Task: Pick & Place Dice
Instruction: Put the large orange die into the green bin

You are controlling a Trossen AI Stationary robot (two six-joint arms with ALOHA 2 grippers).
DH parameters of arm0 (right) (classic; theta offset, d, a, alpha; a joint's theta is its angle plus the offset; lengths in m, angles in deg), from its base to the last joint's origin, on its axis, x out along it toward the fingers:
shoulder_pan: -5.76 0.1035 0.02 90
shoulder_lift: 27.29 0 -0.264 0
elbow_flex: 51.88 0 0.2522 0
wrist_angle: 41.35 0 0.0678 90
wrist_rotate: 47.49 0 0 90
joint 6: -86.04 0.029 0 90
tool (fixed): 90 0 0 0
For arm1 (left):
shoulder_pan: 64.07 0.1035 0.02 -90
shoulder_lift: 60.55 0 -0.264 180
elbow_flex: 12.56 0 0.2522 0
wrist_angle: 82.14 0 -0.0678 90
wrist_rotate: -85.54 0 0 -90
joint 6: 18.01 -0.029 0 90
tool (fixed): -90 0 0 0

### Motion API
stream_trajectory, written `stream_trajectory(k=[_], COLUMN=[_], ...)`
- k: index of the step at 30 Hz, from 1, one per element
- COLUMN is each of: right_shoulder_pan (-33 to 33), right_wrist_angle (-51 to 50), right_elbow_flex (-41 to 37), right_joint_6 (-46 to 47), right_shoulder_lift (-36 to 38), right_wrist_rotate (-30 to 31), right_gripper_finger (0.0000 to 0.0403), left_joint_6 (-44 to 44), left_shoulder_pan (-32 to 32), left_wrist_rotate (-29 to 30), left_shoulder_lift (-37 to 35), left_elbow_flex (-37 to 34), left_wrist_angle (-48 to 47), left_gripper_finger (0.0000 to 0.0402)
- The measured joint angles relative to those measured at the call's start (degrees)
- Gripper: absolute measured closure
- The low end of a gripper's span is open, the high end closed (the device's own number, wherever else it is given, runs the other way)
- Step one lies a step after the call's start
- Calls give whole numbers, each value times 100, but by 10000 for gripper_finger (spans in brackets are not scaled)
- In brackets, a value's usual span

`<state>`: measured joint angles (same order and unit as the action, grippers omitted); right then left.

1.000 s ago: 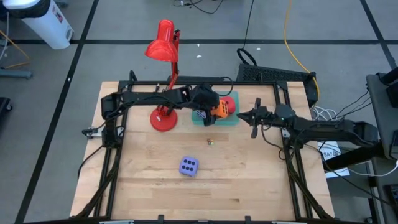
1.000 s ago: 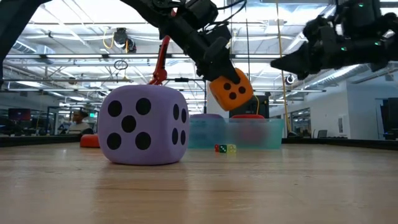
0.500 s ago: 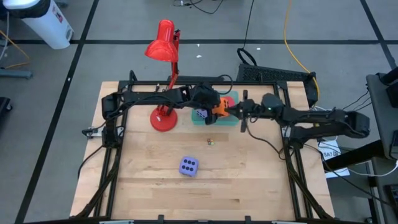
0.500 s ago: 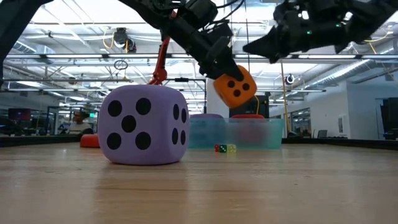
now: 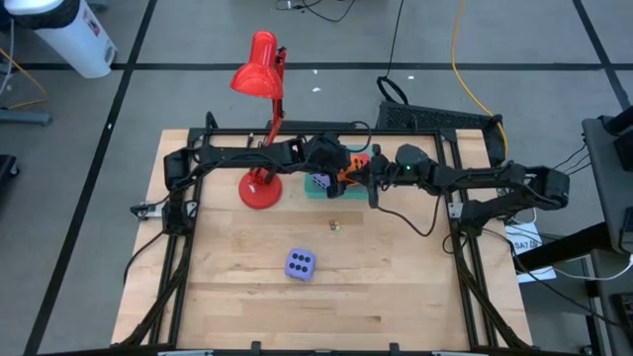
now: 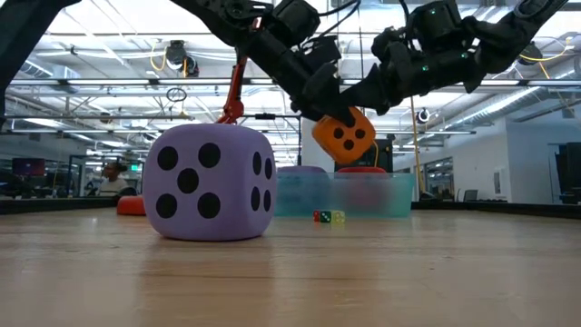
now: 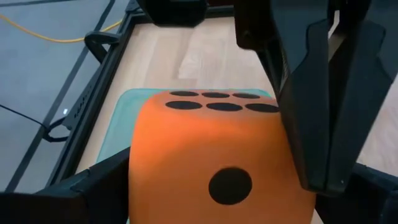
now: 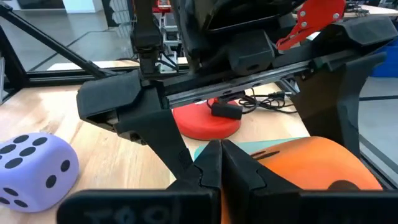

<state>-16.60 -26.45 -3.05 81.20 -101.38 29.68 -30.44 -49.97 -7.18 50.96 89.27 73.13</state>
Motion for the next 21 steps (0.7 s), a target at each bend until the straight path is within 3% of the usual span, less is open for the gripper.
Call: stream_trajectory(k=[21], right_shoulder_pan=[-14], right_wrist_angle=[-336], right_elbow_flex=[-4], right_joint_6=[111], right_shoulder_lift=[-58], right_wrist_rotate=[60], right_gripper_finger=[403], left_joint_6=[27], left_shoulder_pan=[-24], left_wrist_rotate=[65], left_shoulder_lift=[-2], left_elbow_flex=[2], left_wrist_angle=[45], left_gripper_finger=[2])
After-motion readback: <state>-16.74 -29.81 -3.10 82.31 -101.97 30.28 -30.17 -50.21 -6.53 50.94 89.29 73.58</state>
